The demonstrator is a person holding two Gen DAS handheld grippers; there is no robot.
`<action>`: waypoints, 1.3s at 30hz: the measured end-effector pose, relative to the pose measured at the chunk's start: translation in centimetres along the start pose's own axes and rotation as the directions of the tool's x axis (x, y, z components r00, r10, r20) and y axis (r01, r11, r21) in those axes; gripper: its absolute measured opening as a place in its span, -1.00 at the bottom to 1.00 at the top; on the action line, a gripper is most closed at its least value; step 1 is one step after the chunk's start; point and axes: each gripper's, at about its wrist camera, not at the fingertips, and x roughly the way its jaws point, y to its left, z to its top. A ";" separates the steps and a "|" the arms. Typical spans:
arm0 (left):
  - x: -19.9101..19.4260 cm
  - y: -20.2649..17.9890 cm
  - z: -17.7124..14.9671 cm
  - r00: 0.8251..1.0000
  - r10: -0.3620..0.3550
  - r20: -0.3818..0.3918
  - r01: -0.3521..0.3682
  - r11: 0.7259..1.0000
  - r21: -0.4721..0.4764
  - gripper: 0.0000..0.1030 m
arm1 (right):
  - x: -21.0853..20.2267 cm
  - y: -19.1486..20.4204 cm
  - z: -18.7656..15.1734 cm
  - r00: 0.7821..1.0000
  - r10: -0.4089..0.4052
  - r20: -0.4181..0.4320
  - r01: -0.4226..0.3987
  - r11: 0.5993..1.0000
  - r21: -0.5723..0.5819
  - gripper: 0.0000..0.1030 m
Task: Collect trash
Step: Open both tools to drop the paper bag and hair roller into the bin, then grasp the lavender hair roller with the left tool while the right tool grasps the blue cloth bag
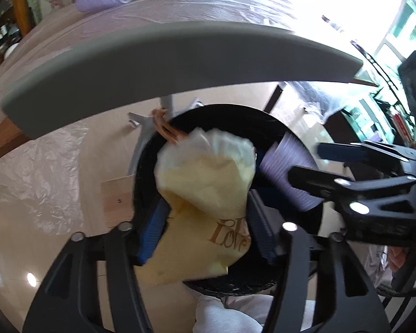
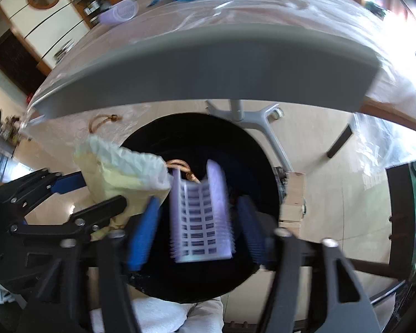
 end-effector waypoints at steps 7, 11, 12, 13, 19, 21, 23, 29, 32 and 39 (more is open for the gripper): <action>-1.8 0.2 -0.4 1.000 0.000 0.022 0.000 1.000 0.000 0.37 | -2.4 -1.0 -0.6 0.999 0.042 0.020 -0.043 0.998 0.040 0.53; -4.8 0.0 -0.7 0.995 -0.029 0.094 0.027 0.999 0.019 0.38 | -5.6 -0.7 -0.5 0.994 0.083 0.068 -0.085 0.996 0.023 0.64; -5.5 -0.1 -0.7 0.993 -0.033 0.115 0.031 0.999 0.019 0.43 | -7.1 -0.4 -0.1 0.990 0.091 0.111 -0.092 0.996 0.008 0.71; -6.6 0.0 -0.6 0.988 -0.035 0.149 0.033 0.999 0.015 0.64 | -8.0 -0.2 0.2 0.986 0.084 0.144 -0.085 0.996 -0.003 0.74; -11.7 2.0 2.1 0.938 0.026 0.345 -0.014 0.999 -0.038 0.97 | -12.3 0.8 5.1 0.940 0.005 0.342 0.000 1.000 -0.016 0.92; -12.1 3.0 3.6 0.929 0.056 0.366 -0.044 0.998 -0.042 0.97 | -12.5 0.9 7.1 0.933 0.020 0.360 -0.024 1.000 0.006 0.92; -12.0 4.3 5.3 0.921 0.085 0.379 -0.073 0.996 -0.045 0.97 | -12.1 0.8 9.8 0.932 0.046 0.360 -0.064 0.997 0.039 0.92; -9.7 8.4 10.6 0.921 0.105 0.375 -0.101 0.994 -0.031 0.96 | -7.7 0.1 16.9 0.955 0.106 0.277 -0.175 0.956 0.236 0.92; -8.4 9.8 12.8 0.926 0.082 0.369 -0.088 0.996 -0.001 0.96 | -4.5 0.1 20.8 0.967 0.108 0.230 -0.174 0.941 0.292 0.92; -4.7 11.2 17.4 0.944 0.045 0.326 -0.076 0.994 0.083 0.97 | 1.6 0.1 26.6 0.980 0.072 0.185 -0.142 0.906 0.400 0.92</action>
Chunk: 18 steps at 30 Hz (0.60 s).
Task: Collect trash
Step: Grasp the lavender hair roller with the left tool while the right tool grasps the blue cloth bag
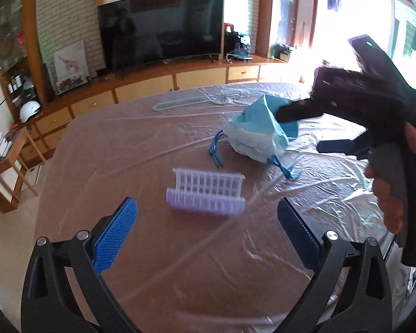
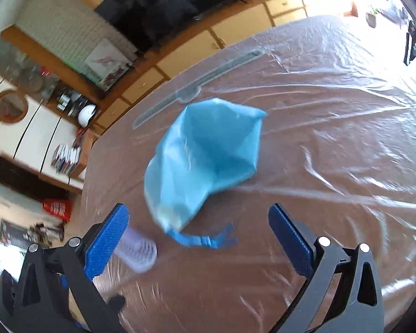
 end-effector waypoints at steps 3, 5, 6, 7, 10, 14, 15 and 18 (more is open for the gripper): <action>1.7 0.3 0.5 1.000 -0.008 -0.030 0.008 1.000 0.009 0.97 | 2.4 0.5 1.4 0.999 -0.039 -0.003 0.039 0.999 0.014 0.92; 2.5 0.5 0.8 0.999 -0.016 -0.043 0.016 1.000 0.008 0.96 | 3.6 0.8 1.9 0.998 -0.063 -0.006 0.063 0.998 0.020 0.92; 3.0 0.6 1.0 0.999 -0.018 -0.050 0.018 1.000 0.013 0.96 | 4.4 0.9 2.3 0.997 -0.075 -0.004 0.076 0.997 0.023 0.93; 3.1 0.4 1.1 0.999 -0.016 -0.052 0.017 1.000 0.018 0.96 | 4.5 0.6 2.7 0.997 -0.079 -0.003 0.079 0.997 0.019 0.93; 3.8 0.2 1.1 0.998 -0.003 -0.061 0.005 0.999 0.040 0.96 | 5.7 1.9 3.4 0.993 -0.117 0.017 0.118 0.991 -0.064 0.89; 4.1 0.0 1.0 0.998 0.002 -0.067 0.001 0.999 0.038 0.96 | 7.2 3.3 3.9 0.986 -0.167 0.026 0.169 0.972 -0.164 0.86; 4.2 -0.1 0.9 0.998 0.005 -0.066 -0.002 0.999 0.039 0.96 | 7.5 3.6 3.9 0.984 -0.174 0.031 0.176 0.966 -0.190 0.85; 4.5 -0.3 0.8 0.997 0.000 -0.075 0.003 0.999 0.036 0.90 | 7.8 4.3 3.5 0.981 -0.186 0.059 0.195 0.947 -0.256 0.80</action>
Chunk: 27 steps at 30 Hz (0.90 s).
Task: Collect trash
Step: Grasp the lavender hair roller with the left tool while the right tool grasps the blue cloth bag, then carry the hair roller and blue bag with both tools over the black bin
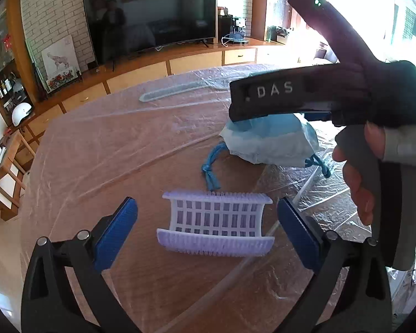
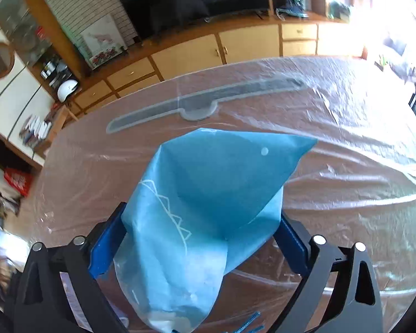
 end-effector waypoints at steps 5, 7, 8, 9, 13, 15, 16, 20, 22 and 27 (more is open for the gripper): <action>0.4 -0.4 -0.7 1.000 -0.007 -0.019 0.007 1.000 -0.003 0.42 | -0.2 0.1 -0.1 0.999 0.026 0.030 -0.025 0.999 -0.040 0.52; 0.4 -0.5 -0.7 1.000 -0.015 -0.016 0.015 1.000 -0.016 0.41 | -0.4 -0.5 -0.1 0.998 0.063 0.032 -0.062 0.998 -0.024 0.42; 0.3 -0.4 -0.6 1.000 -0.019 -0.015 0.019 1.000 -0.019 0.41 | -0.6 -1.1 -0.2 0.996 0.080 0.034 -0.080 0.997 -0.015 0.37; 0.2 -0.4 -0.6 1.000 -0.019 -0.012 0.018 1.000 -0.024 0.41 | -0.7 -1.3 -0.1 0.995 0.095 0.035 -0.095 0.995 -0.008 0.33; -0.4 -0.4 -0.6 1.000 -0.026 -0.001 0.026 0.999 -0.042 0.41 | -1.3 -2.2 -0.5 0.987 0.153 0.044 -0.154 0.988 0.010 0.12; -0.7 -0.5 -0.7 1.000 -0.027 0.000 0.027 0.999 -0.048 0.41 | -1.5 -2.5 -0.6 0.983 0.178 0.042 -0.180 0.983 0.026 0.11; -0.8 -0.5 -0.7 1.000 -0.027 0.000 0.027 0.998 -0.050 0.41 | -1.5 -2.7 -0.7 0.982 0.183 0.038 -0.185 0.982 0.028 0.11; -0.8 -0.7 -0.9 1.000 -0.024 -0.002 0.024 0.998 -0.051 0.41 | -1.4 -3.6 -0.9 0.976 0.216 0.014 -0.216 0.974 0.062 0.12; -0.8 -0.7 -0.9 1.000 -0.026 -0.003 0.026 0.998 -0.054 0.41 | -1.4 -3.5 -0.9 0.977 0.215 0.005 -0.215 0.975 0.054 0.16; -0.8 -0.6 -0.9 1.000 -0.028 -0.003 0.027 0.998 -0.058 0.41 | -1.4 -2.7 -1.0 0.981 0.196 -0.006 -0.195 0.980 0.029 0.29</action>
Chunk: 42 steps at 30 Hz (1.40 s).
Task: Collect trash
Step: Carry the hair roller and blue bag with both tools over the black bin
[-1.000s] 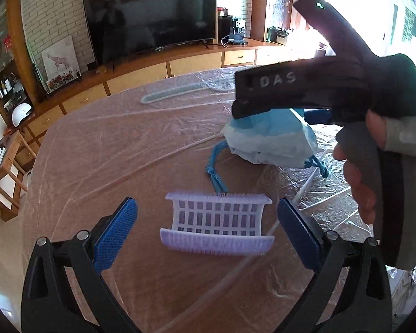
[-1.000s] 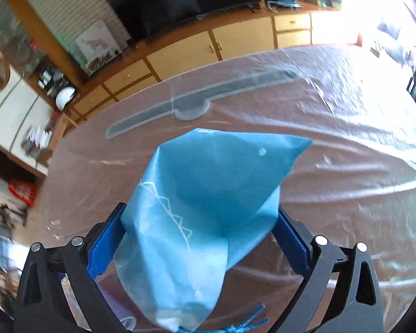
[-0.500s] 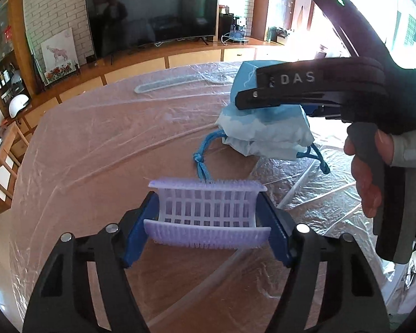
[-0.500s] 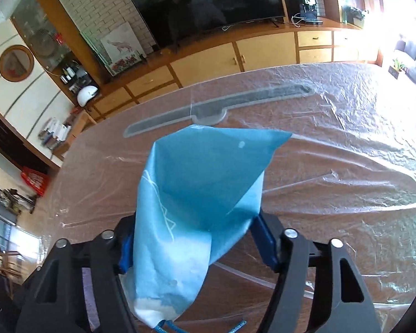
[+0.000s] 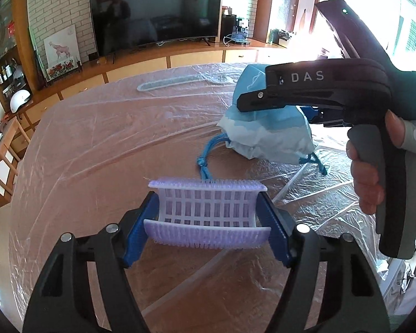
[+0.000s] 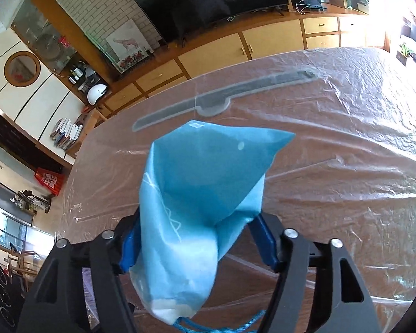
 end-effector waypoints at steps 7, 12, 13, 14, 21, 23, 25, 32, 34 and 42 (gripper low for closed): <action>-0.2 0.5 0.3 1.000 -0.002 0.008 0.002 1.000 -0.011 0.41 | -0.5 0.2 -0.6 0.999 0.008 0.031 -0.008 1.000 0.016 -0.24; -0.5 1.0 0.1 1.000 -0.012 0.019 0.012 0.999 -0.030 0.41 | -2.4 0.5 -1.1 0.997 0.044 0.066 -0.044 0.999 0.001 -0.28; -0.7 1.1 0.0 1.000 -0.016 0.021 0.017 0.999 -0.034 0.41 | -2.8 0.6 -1.3 0.997 0.050 0.067 -0.051 0.999 0.000 -0.28; -0.8 1.2 -0.1 1.000 -0.020 0.021 0.021 0.999 -0.037 0.41 | -3.2 0.7 -1.4 0.996 0.056 0.068 -0.056 0.998 0.000 -0.28; -1.7 1.2 -0.6 0.999 -0.040 0.026 0.041 0.998 -0.042 0.41 | -6.4 -0.1 -4.1 0.996 0.056 0.069 -0.057 0.998 0.014 -0.28; -1.8 1.1 -0.7 0.999 -0.043 0.027 0.044 0.998 -0.037 0.41 | -7.4 -0.5 -5.0 0.996 0.052 0.072 -0.054 0.998 0.030 -0.28; -2.0 1.0 -0.8 0.998 -0.050 0.026 0.051 0.998 -0.036 0.40 | -8.2 -0.8 -5.9 0.996 0.047 0.075 -0.050 0.998 0.040 -0.28; -2.9 0.1 -1.5 0.996 -0.078 0.029 0.079 0.996 -0.027 0.40 | -10.2 -1.4 -8.5 0.998 0.027 0.065 -0.030 0.999 0.045 -0.28; -3.4 -0.3 -1.7 0.996 -0.084 0.034 0.085 0.996 -0.016 0.40 | -10.9 -1.5 -9.1 0.997 0.030 0.067 -0.033 0.999 0.043 -0.28; -5.8 -1.7 -2.4 0.995 -0.080 0.059 0.081 0.997 -0.017 0.40 | -13.7 -1.8 -10.7 0.993 0.075 0.086 -0.077 0.997 0.018 -0.28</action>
